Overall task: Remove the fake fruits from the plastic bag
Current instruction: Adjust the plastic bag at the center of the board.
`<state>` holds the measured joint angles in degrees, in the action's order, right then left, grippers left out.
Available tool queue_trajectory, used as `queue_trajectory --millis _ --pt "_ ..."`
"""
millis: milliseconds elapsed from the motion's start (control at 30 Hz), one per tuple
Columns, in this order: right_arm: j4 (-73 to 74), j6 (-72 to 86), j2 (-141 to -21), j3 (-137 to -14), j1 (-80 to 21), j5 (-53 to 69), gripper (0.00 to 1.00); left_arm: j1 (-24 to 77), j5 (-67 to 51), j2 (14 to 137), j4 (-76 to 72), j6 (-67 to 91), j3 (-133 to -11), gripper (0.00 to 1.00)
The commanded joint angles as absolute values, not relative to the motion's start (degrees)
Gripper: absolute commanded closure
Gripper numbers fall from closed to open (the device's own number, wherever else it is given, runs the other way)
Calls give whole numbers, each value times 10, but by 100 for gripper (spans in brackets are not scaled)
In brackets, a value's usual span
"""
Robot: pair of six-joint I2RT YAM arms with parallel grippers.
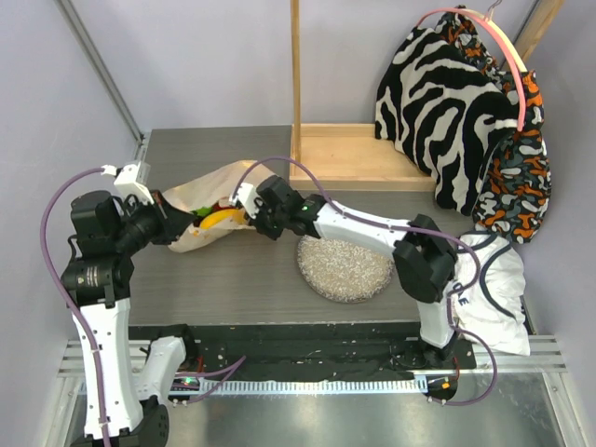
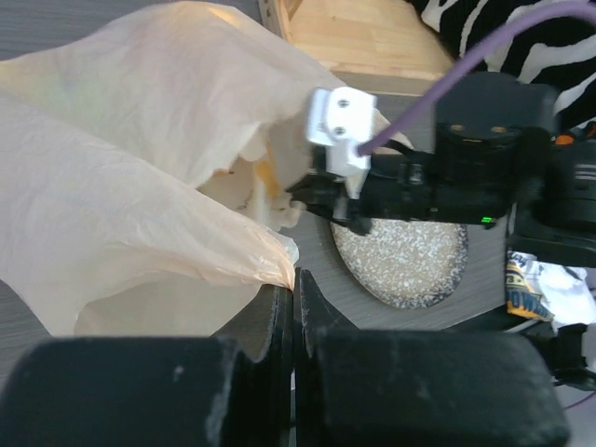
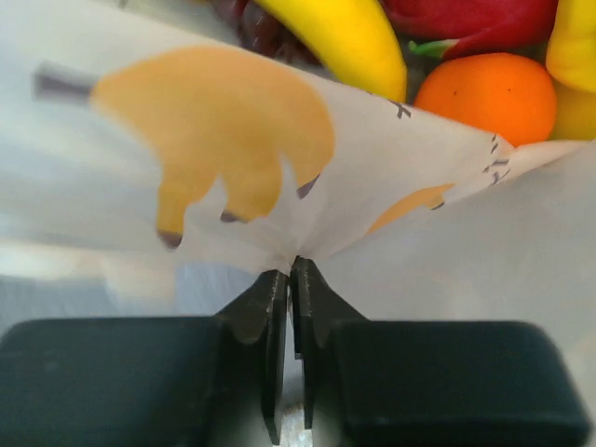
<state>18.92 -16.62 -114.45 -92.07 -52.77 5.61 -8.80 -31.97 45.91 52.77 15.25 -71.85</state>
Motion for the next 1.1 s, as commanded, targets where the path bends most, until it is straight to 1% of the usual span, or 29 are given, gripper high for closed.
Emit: queue_trajectory --millis 0,33,133,233,267,300,400,433,467,500,567,600,667,733,767,833,867,967,1067 --pt "162 -177 -1000 -839 -528 95 99 -93 -308 446 538 109 -695 100" --pt "158 -185 -984 -786 -528 101 99 -93 -304 446 535 108 -691 100" --pt "179 -226 -922 -697 -528 145 99 -94 -290 448 537 105 -678 100" --pt "192 -232 -880 -637 -528 160 99 -94 -280 464 553 105 -668 100" --pt "196 -234 -873 -631 -527 159 97 -94 -280 471 557 105 -665 100" --pt "198 -236 -868 -629 -528 156 82 -94 -282 473 558 110 -663 100" --pt "233 -271 -859 -664 -528 143 59 -94 -302 467 562 125 -649 100" --pt "252 -274 -858 -703 -528 137 57 -94 -310 463 563 126 -643 100" --pt "263 -272 -860 -726 -524 143 53 -94 -311 458 565 126 -640 100" --pt "278 -268 -864 -781 -520 157 52 -94 -310 449 572 124 -638 100" --pt "318 -246 -881 -835 -514 198 50 -94 -303 443 580 117 -631 100" --pt "329 -236 -889 -887 -512 210 49 -94 -302 439 589 113 -631 100" --pt "340 -214 -906 -923 -511 235 50 -94 -304 436 594 108 -634 100" --pt "324 -207 -928 -944 -511 243 54 -94 -310 429 593 107 -638 100" --pt "316 -204 -937 -947 -512 243 60 -94 -319 426 589 112 -640 100" --pt "309 -207 -974 -958 -512 237 67 -94 -327 422 577 116 -648 100" --pt "310 -212 -989 -962 -511 237 74 -96 -336 424 573 117 -652 100" --pt "323 -224 -1044 -984 -506 233 85 -95 -340 432 563 120 -668 100" --pt "340 -226 -1079 -1012 -497 274 88 -95 -347 444 552 132 -678 100"
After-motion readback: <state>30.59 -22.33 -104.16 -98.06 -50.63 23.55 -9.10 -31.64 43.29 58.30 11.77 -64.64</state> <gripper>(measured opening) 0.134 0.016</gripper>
